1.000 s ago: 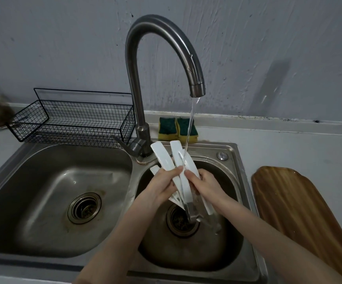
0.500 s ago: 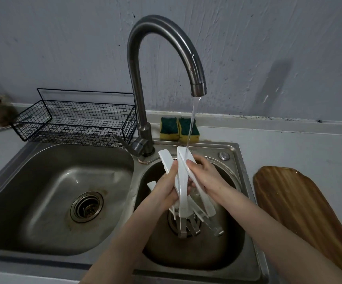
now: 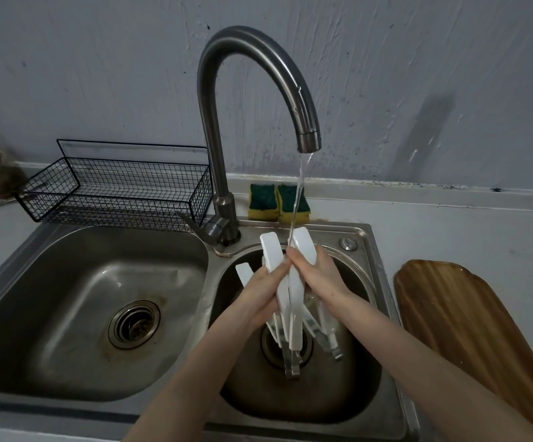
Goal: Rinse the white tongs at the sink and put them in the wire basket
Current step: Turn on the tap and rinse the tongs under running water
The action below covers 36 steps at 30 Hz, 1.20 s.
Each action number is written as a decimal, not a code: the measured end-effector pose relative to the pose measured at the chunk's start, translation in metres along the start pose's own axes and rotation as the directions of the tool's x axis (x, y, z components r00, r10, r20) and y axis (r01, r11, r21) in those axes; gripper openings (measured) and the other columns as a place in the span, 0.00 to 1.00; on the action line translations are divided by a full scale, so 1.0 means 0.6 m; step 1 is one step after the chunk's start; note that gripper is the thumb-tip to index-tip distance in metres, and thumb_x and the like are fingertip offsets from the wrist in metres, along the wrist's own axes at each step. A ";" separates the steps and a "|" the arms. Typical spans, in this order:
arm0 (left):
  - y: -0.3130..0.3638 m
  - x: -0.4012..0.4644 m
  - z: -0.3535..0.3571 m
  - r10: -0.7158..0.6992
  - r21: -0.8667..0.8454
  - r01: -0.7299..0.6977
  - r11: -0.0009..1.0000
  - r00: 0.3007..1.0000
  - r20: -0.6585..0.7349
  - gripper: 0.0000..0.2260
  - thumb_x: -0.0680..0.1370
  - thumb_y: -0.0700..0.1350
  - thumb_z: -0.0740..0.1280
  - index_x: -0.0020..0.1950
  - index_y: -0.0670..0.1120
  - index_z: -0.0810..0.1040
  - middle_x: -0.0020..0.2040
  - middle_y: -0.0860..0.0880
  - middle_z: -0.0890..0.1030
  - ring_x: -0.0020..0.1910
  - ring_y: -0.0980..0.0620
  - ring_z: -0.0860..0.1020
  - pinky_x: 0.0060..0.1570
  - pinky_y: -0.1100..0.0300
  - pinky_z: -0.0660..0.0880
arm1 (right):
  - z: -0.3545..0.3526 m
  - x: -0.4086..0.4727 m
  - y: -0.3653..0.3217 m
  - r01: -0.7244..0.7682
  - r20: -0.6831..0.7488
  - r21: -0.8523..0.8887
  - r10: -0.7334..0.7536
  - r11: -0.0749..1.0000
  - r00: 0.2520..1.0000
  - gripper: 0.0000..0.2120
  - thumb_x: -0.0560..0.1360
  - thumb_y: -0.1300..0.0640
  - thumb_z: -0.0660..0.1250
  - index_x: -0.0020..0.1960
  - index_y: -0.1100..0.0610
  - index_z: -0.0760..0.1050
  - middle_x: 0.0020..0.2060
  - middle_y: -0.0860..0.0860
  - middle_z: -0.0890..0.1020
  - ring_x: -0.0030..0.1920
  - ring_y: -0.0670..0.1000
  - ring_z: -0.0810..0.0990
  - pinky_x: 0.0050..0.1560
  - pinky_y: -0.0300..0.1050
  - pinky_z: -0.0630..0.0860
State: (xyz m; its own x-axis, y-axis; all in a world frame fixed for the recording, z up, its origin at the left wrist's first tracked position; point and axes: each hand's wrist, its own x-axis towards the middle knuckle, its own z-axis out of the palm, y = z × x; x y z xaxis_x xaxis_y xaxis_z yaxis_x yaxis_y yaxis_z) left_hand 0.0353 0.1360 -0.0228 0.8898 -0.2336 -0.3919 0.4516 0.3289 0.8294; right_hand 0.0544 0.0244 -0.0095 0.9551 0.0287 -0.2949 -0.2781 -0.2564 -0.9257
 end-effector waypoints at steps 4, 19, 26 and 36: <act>0.005 -0.001 -0.005 0.015 -0.019 -0.014 1.000 0.999 0.052 0.13 0.78 0.46 0.62 0.61 0.46 0.75 0.54 0.43 0.82 0.52 0.47 0.82 0.53 0.53 0.80 | 0.007 -0.007 -0.012 -0.072 0.124 0.180 0.050 0.981 0.991 0.24 0.78 0.46 0.57 0.69 0.56 0.62 0.57 0.54 0.77 0.53 0.50 0.78 0.53 0.44 0.74; 0.015 -0.006 -0.014 0.110 -0.162 -0.117 0.980 0.993 -0.048 0.14 0.76 0.42 0.66 0.60 0.39 0.75 0.46 0.44 0.83 0.43 0.51 0.83 0.43 0.59 0.81 | -0.024 0.000 0.005 -0.032 0.232 0.035 0.023 0.999 0.972 0.15 0.79 0.49 0.56 0.60 0.51 0.75 0.52 0.46 0.79 0.53 0.46 0.77 0.52 0.39 0.71; 0.022 -0.011 -0.017 0.091 -0.357 -0.078 0.931 0.996 0.022 0.11 0.75 0.49 0.65 0.52 0.43 0.78 0.42 0.47 0.83 0.41 0.53 0.82 0.42 0.59 0.79 | -0.033 0.015 0.067 -0.439 0.319 0.212 0.363 0.873 0.875 0.26 0.75 0.40 0.58 0.66 0.56 0.71 0.57 0.59 0.79 0.52 0.57 0.79 0.45 0.50 0.76; 0.024 -0.009 -0.010 0.049 -0.570 -0.053 0.820 0.999 -0.022 0.12 0.77 0.52 0.60 0.49 0.44 0.76 0.32 0.50 0.80 0.29 0.58 0.78 0.31 0.66 0.77 | -0.009 -0.018 0.074 -0.568 0.542 0.442 0.298 0.695 0.786 0.38 0.69 0.29 0.52 0.52 0.59 0.83 0.47 0.60 0.85 0.50 0.59 0.83 0.60 0.57 0.74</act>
State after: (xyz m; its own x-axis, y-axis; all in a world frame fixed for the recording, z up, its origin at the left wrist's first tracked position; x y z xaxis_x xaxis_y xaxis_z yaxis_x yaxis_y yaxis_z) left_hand 0.0372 0.1476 -0.0112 0.9121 -0.1974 -0.3593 0.3606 0.8032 0.4742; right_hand 0.0322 0.0074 -0.0464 0.6125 0.4695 -0.6360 -0.7806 0.2324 -0.5802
